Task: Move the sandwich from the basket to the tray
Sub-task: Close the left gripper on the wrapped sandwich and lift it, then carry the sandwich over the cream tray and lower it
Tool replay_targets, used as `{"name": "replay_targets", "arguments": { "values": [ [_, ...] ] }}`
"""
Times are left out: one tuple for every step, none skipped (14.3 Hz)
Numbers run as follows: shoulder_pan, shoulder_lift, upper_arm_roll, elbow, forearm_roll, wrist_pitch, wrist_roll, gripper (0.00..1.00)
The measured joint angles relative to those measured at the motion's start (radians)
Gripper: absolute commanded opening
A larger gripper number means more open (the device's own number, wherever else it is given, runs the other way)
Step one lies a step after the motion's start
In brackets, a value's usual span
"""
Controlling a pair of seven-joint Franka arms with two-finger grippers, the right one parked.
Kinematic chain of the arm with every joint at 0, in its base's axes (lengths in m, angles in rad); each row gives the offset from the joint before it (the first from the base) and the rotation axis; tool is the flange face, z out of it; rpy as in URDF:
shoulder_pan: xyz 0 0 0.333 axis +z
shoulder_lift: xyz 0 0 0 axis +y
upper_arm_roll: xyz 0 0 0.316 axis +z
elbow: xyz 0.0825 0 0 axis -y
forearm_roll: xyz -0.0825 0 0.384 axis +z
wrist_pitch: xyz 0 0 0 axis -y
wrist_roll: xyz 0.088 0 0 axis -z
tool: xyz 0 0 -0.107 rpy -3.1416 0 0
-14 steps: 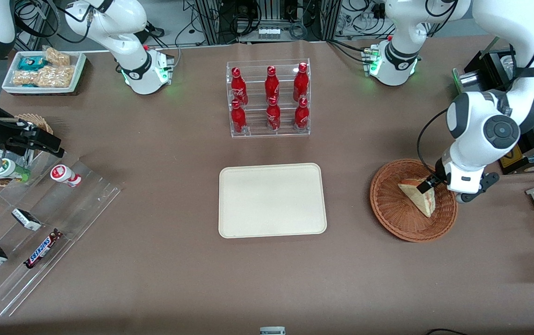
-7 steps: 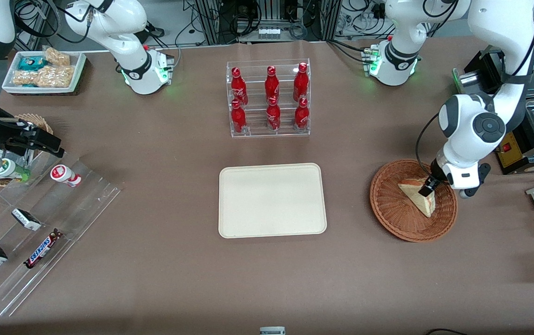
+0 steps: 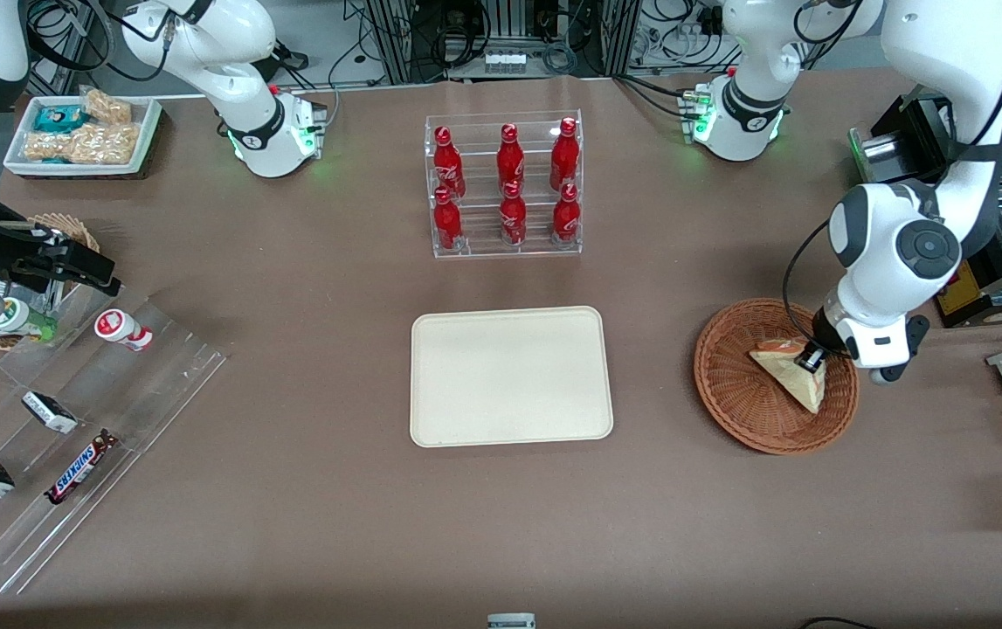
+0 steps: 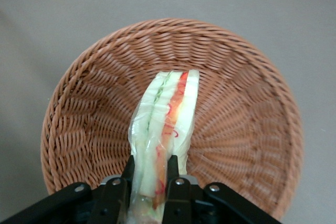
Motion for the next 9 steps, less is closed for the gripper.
{"name": "replay_targets", "arguments": {
  "values": [
    [-0.022,0.008,-0.006,0.056,0.000,-0.063,0.000,0.05],
    [-0.056,0.023,-0.011,0.115,0.000,-0.116,0.000,0.05],
    [-0.096,0.046,-0.015,0.173,-0.002,-0.155,-0.001,0.05],
    [-0.140,0.073,-0.018,0.225,-0.007,-0.177,-0.004,0.06],
    [-0.186,0.103,-0.022,0.269,-0.011,-0.184,-0.008,0.06],
    [-0.231,0.132,-0.024,0.305,-0.012,-0.185,-0.011,0.06],
    [-0.276,0.162,-0.026,0.338,-0.013,-0.185,-0.013,0.07],
    [-0.321,0.192,-0.027,0.375,-0.013,-0.185,-0.014,0.07],
    [-0.367,0.224,-0.028,0.415,-0.013,-0.185,-0.015,0.07]
  ]
}}
